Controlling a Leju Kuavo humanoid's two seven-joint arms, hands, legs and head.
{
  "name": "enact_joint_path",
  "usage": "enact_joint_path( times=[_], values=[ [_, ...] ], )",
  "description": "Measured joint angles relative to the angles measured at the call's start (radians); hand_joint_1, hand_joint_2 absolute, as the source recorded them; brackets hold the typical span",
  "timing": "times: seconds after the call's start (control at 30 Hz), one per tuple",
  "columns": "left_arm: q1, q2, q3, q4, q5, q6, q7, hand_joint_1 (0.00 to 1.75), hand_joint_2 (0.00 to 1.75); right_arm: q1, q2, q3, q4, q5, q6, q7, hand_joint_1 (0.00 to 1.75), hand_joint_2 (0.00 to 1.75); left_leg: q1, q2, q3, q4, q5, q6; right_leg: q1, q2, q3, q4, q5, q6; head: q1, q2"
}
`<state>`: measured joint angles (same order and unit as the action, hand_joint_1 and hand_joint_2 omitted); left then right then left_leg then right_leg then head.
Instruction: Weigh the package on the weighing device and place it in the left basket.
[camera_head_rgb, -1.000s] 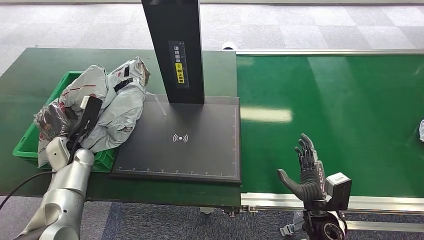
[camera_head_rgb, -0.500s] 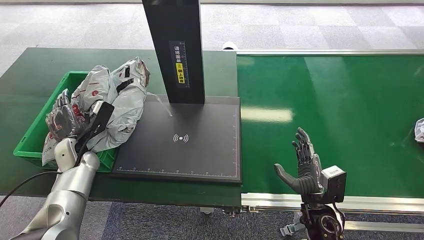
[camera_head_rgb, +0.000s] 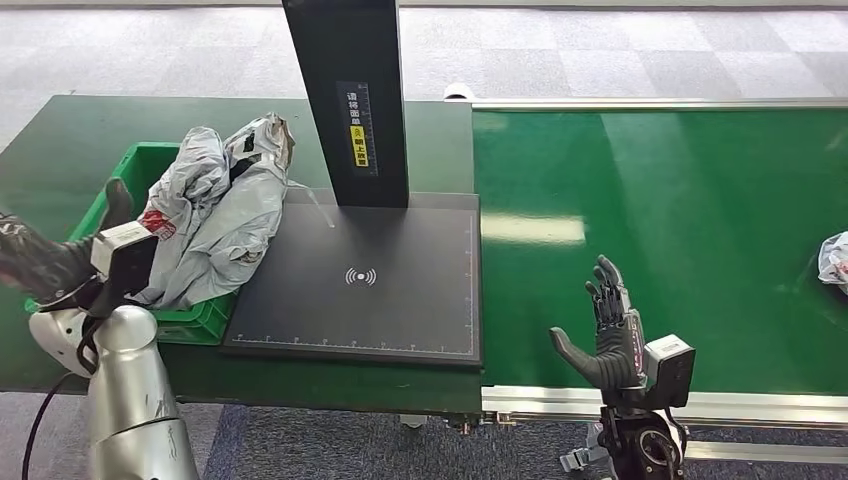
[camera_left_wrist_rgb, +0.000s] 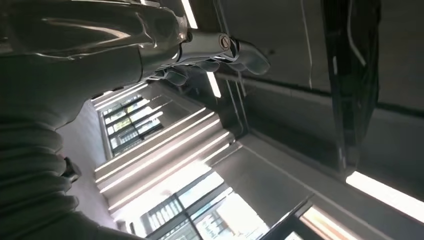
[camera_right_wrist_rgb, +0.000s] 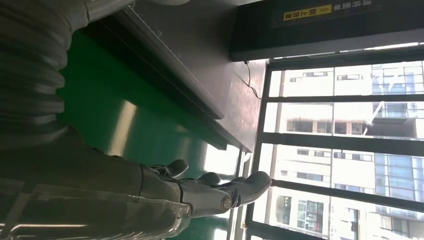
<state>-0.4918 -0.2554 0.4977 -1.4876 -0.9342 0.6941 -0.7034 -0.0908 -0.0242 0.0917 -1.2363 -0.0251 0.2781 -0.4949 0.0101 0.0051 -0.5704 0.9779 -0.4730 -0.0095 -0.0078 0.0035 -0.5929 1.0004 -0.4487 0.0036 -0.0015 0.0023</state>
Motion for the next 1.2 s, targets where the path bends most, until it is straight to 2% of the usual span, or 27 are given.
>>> enact_joint_path(
  times=[0.2, 0.33, 0.43, 0.5, 0.6, 0.73, 0.97, 1.2],
  values=[
    [0.032, -0.017, -0.022, -0.209, 0.078, -0.001, 0.000, 0.00, 0.00, -0.008, -0.009, 0.005, 0.004, -0.018, -0.002, -0.010, 0.00, 1.75, 0.000, 0.000, 0.001, 0.000, 0.000, 0.000, 0.000, 0.000, 0.000, 0.000, 0.000, 0.000, 0.000, 0.000],
    [0.062, -0.020, -0.078, -0.259, 0.158, -0.002, 0.000, 0.00, 1.75, -0.005, -0.017, 0.005, 0.002, -0.034, -0.010, -0.012, 0.00, 1.75, 0.000, 0.000, 0.001, 0.000, 0.000, 0.000, 0.000, -0.001, 0.001, 0.000, 0.000, 0.000, 0.000, 0.000],
    [0.094, -0.016, -0.162, -0.232, 0.289, -0.005, 0.001, 0.00, 1.75, 0.007, -0.023, 0.005, -0.010, -0.045, -0.016, -0.011, 0.00, 1.75, -0.001, -0.001, 0.001, 0.000, 0.000, 0.000, -0.001, -0.001, 0.001, 0.000, 0.000, 0.000, 0.000, 0.000],
    [0.113, 0.001, -0.255, -0.169, 0.452, -0.048, 0.021, 0.00, 1.75, 0.015, -0.025, 0.003, -0.022, -0.048, -0.010, -0.008, 0.00, 1.75, -0.001, -0.002, 0.001, 0.000, 0.000, 0.000, -0.001, -0.001, 0.001, -0.001, 0.000, 0.000, 0.000, 0.000],
    [0.148, 0.040, -0.421, -0.063, 0.685, -0.222, 0.100, 0.00, 1.75, 0.020, -0.025, -0.003, -0.034, -0.052, 0.019, -0.003, 0.00, 1.75, -0.001, -0.002, 0.001, 0.000, 0.000, 0.000, -0.001, -0.001, 0.001, -0.001, 0.000, 0.000, 0.000, 0.000],
    [0.191, 0.069, -0.566, 0.033, 0.795, -0.407, 0.172, 0.00, 1.75, 0.013, -0.020, -0.009, -0.036, -0.093, 0.065, 0.019, 0.00, 1.75, -0.001, -0.001, 0.001, 0.000, 0.000, 0.000, -0.001, -0.001, 0.001, 0.000, 0.000, 0.000, 0.000, 0.000],
    [0.237, 0.089, -0.671, 0.129, 0.870, -0.557, 0.236, 0.00, 1.75, -0.010, -0.007, -0.023, -0.034, -0.195, 0.109, 0.060, 0.00, 1.75, -0.001, -0.001, 0.000, 0.000, 0.000, 0.000, -0.001, -0.001, 0.000, 0.000, 0.000, 0.000, 0.000, 0.000],
    [0.254, 0.099, -0.709, 0.185, 0.905, -0.618, 0.261, 0.00, 1.75, -0.045, 0.008, -0.023, -0.022, -0.234, 0.081, 0.099, 0.00, 1.75, -0.001, -0.001, 0.001, 0.000, 0.000, 0.000, -0.001, -0.001, 0.001, 0.000, 0.000, 0.000, 0.000, 0.000]
  ],
)
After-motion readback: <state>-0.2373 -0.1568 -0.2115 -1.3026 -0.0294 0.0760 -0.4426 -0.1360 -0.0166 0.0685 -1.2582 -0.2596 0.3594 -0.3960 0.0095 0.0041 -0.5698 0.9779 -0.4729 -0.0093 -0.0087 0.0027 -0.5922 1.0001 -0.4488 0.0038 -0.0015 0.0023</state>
